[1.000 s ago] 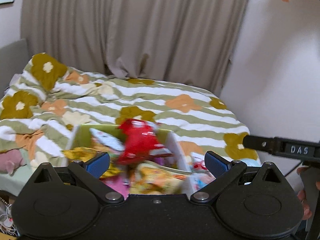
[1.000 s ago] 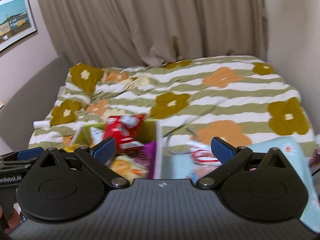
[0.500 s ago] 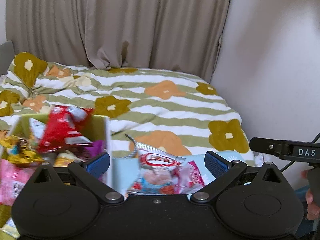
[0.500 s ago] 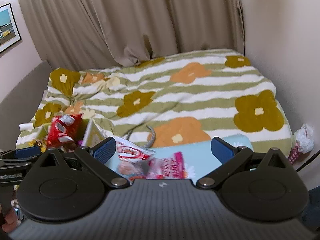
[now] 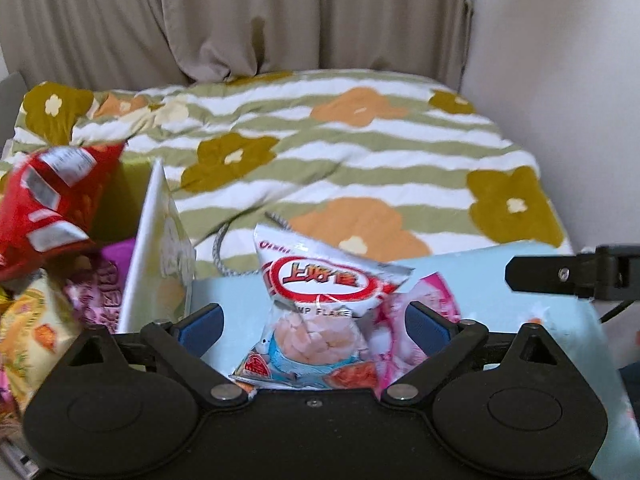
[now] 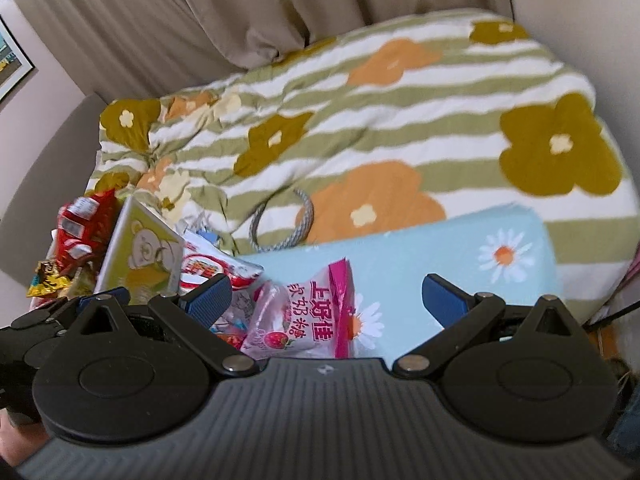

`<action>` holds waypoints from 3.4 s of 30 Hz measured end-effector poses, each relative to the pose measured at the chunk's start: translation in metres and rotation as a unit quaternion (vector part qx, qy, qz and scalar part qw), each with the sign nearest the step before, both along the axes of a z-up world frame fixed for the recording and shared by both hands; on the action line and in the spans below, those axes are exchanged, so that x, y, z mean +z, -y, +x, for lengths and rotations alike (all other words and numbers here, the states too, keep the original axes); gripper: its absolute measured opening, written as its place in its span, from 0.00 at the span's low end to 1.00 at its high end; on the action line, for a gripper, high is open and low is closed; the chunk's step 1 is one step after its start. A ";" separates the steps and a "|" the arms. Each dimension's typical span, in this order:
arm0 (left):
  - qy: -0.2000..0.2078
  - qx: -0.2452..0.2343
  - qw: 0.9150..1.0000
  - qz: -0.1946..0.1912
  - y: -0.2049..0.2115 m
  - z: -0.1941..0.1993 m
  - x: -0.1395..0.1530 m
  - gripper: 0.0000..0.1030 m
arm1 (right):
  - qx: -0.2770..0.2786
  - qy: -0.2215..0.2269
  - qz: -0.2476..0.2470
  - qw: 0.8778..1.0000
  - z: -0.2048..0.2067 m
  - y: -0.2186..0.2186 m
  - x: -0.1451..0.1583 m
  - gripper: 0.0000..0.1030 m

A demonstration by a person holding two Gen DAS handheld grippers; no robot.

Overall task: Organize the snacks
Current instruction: 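Grasp the Oishi shrimp-flake bag with the left tool while the right tool grasps the pink candy bag, then carry both bags into the yellow box and open both tools to drop them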

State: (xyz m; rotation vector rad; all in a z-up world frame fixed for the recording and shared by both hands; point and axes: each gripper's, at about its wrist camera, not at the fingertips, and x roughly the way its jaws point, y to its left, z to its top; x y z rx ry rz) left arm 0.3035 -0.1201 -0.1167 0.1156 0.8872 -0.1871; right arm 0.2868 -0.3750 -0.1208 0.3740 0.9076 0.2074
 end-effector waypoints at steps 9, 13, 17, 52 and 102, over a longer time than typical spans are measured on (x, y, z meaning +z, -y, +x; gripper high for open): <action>-0.024 -0.009 0.999 0.040 0.010 0.020 -0.037 0.86 | 0.011 -0.041 0.012 0.999 0.027 -0.021 -0.048 1.00; -0.048 -0.001 0.998 0.030 0.003 0.022 -0.050 0.68 | 0.013 -0.048 0.018 0.999 0.031 -0.026 -0.054 1.00; -0.050 0.011 0.998 0.027 -0.002 0.017 -0.048 0.64 | 0.022 -0.053 0.016 0.998 0.033 -0.035 -0.058 1.00; -0.045 0.046 0.998 0.000 -0.018 -0.029 -0.019 0.61 | 0.092 0.016 -0.091 0.991 0.006 -0.075 -0.062 0.59; 0.041 0.038 0.991 -0.122 -0.292 -0.049 0.121 0.97 | 0.027 0.132 -0.051 0.990 -0.083 -0.301 0.131 0.59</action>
